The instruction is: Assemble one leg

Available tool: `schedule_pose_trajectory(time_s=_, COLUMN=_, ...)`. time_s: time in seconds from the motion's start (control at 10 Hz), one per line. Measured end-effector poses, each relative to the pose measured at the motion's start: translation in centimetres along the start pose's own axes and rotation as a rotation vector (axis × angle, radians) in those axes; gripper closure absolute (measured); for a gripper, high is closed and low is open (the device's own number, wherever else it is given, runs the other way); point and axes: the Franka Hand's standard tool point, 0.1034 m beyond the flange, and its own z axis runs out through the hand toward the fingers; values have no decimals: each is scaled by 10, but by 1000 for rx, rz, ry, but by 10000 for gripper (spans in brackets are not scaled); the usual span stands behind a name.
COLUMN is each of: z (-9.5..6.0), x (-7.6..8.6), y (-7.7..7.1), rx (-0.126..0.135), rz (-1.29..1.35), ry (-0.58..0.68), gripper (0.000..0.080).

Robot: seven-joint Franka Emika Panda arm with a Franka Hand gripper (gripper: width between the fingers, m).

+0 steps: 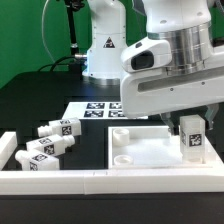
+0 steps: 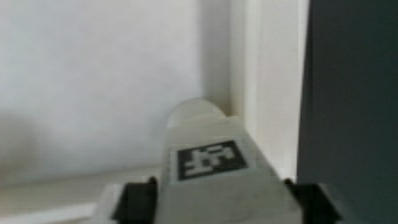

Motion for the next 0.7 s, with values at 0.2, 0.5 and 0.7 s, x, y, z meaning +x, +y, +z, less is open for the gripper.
schedule_pose_trajectory(time_s=0.2, z=0, x=0, y=0, rx=1, rz=113, ry=0, gripper=514)
schedule_pose_trajectory(time_s=0.5, z=2, x=1, y=-5, rx=16, rz=614, ry=52, gripper=514)
schedule_pose_trajectory(time_s=0.7, z=2, x=3, y=-6, rx=68, rz=940, ry=63, gripper=514)
